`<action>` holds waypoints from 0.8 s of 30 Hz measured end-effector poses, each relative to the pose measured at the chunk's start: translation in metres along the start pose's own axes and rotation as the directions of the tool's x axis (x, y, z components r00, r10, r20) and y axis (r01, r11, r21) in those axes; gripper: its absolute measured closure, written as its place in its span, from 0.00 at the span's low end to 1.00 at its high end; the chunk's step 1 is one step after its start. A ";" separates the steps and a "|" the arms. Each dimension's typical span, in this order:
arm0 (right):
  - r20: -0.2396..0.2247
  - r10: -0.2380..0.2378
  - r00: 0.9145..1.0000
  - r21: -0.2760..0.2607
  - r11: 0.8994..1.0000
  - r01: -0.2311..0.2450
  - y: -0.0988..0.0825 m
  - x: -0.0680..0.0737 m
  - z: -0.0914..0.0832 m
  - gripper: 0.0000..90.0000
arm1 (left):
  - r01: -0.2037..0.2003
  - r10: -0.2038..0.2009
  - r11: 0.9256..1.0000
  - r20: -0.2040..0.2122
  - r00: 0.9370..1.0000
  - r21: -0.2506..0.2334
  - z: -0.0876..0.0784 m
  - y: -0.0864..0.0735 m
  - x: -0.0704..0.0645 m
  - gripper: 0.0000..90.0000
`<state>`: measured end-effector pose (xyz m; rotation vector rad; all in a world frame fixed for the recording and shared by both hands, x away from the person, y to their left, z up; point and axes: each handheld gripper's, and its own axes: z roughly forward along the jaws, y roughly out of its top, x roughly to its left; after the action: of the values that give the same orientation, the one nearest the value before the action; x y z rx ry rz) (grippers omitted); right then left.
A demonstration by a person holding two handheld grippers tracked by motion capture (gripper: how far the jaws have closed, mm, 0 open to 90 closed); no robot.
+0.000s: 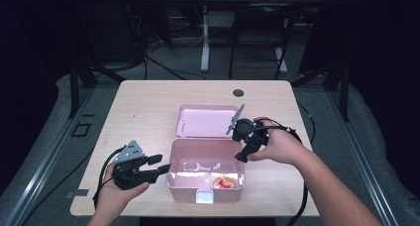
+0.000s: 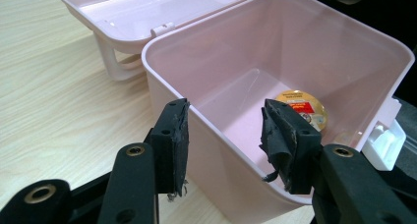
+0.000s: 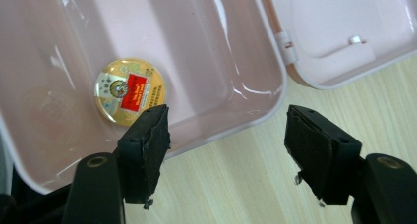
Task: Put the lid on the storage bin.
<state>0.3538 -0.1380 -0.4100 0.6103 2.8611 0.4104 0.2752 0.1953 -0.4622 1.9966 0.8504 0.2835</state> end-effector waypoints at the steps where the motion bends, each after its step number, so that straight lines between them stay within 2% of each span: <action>1: 0.003 0.009 1.000 -0.001 1.000 -0.009 -0.001 -0.001 0.000 0.37 | 0.003 -0.003 1.000 0.003 1.000 -0.005 0.000 0.000 0.000 0.58; 3: 0.015 0.036 0.999 -0.015 0.999 -0.035 -0.004 -0.003 0.001 0.41 | -0.001 0.001 1.000 0.007 1.000 -0.007 0.000 0.000 0.000 0.58; 6: 0.031 0.095 0.995 -0.077 0.993 -0.092 -0.010 -0.009 0.000 0.46 | 0.007 -0.007 1.000 0.018 1.000 -0.020 0.000 0.000 0.000 0.57; 8: 0.023 0.127 0.992 -0.131 0.984 -0.123 -0.013 -0.012 -0.001 0.49 | 0.011 -0.010 1.000 0.018 1.000 -0.026 0.000 0.000 0.000 0.57; 10: 0.024 0.154 0.988 -0.167 0.975 -0.148 -0.015 -0.015 -0.002 0.50 | 0.014 -0.014 1.000 0.002 1.000 -0.014 0.001 -0.001 -0.001 0.57; 12: 0.023 0.181 0.983 -0.190 0.966 -0.174 -0.017 -0.017 0.000 0.50 | 0.017 -0.017 1.000 0.002 1.000 -0.008 0.001 -0.001 -0.001 0.58; 14: 0.047 0.203 0.978 -0.223 0.956 -0.188 -0.018 -0.020 0.001 0.51 | 0.013 -0.013 1.000 0.009 1.000 -0.012 0.001 -0.002 -0.002 0.66; 16: 0.032 0.243 0.970 -0.235 0.945 -0.229 -0.020 -0.024 0.001 0.52 | 0.001 -0.001 1.000 0.002 1.000 -0.010 0.000 -0.001 -0.003 0.70; 17: 0.023 0.269 0.963 -0.251 0.934 -0.255 -0.021 -0.027 0.002 0.52 | 0.001 -0.001 1.000 0.004 1.000 -0.008 0.000 -0.001 -0.003 0.73; 19: 0.027 0.293 0.956 -0.260 0.925 -0.276 -0.022 -0.030 0.003 0.52 | 0.000 0.000 1.000 0.011 1.000 -0.013 0.000 -0.001 -0.003 0.76; 22: 0.014 0.337 0.941 -0.284 0.904 -0.319 -0.022 -0.035 0.005 0.52 | 0.013 -0.013 1.000 0.022 1.000 -0.012 0.000 -0.001 -0.004 0.79; 23: 0.010 0.357 0.934 -0.290 0.895 -0.339 -0.022 -0.035 0.005 0.53 | 0.007 -0.007 1.000 0.024 1.000 -0.003 0.000 -0.001 -0.004 0.81; 24: 0.010 0.364 0.931 -0.294 0.891 -0.345 -0.022 -0.037 0.006 0.54 | 0.006 -0.006 1.000 0.029 1.000 0.005 0.001 -0.001 -0.005 0.82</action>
<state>0.3804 -0.1713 -0.4181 1.0672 2.5509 0.8292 0.2716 0.1920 -0.4631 1.9979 0.8393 0.2493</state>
